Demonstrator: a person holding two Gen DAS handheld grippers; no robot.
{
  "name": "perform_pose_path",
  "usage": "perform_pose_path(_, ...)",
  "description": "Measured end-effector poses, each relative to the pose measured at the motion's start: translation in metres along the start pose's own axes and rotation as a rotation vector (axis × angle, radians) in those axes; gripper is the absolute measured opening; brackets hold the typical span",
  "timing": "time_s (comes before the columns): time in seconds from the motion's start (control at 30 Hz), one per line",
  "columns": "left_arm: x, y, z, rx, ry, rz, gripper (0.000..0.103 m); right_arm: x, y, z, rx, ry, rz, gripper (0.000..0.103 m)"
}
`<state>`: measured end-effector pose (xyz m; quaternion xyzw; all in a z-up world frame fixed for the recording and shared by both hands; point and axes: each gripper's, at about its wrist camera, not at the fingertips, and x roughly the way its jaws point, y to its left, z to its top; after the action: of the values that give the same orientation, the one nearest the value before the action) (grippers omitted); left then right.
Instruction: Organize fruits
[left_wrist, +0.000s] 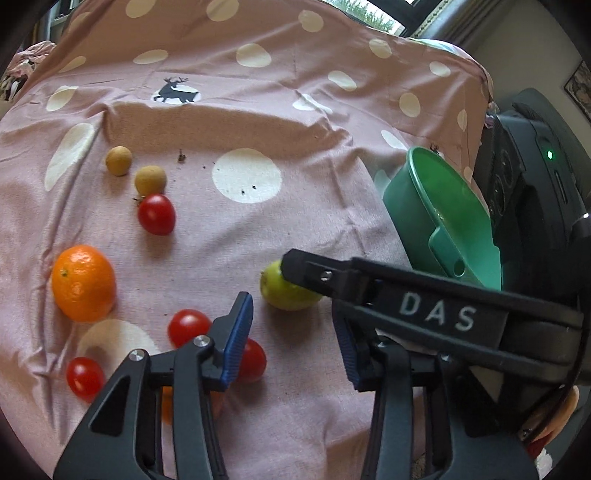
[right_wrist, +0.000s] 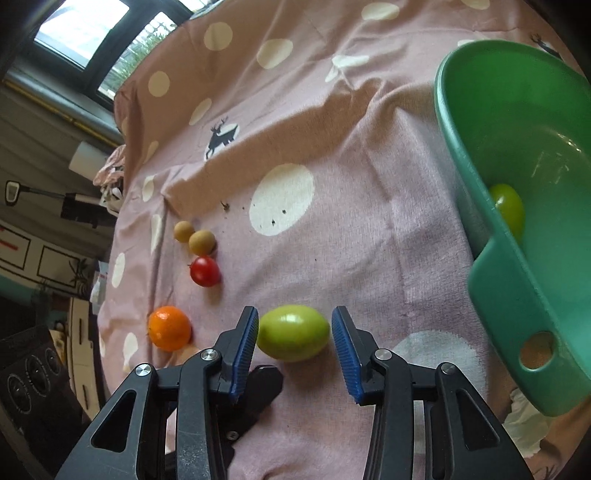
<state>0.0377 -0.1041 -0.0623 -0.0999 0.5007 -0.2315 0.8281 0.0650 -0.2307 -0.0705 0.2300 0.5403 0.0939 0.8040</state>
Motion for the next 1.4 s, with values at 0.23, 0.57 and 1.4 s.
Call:
perform_pose_path(0.23,0.015,0.006,0.006,-0.021,0.001,0.011,0.037,0.010,-0.002,0.003,0.008,0.013,0.038,0.045)
perform_pose_path(0.57,0.016,0.008,0.008,-0.008,-0.019,-0.012,0.037,0.014,-0.003,0.006,0.003,-0.007,0.060,0.043)
perform_pose_path(1.4,-0.061,-0.093,0.017,0.294,-0.295,-0.066,0.037,-0.116,0.001,-0.008,-0.102,-0.391,0.109,0.043)
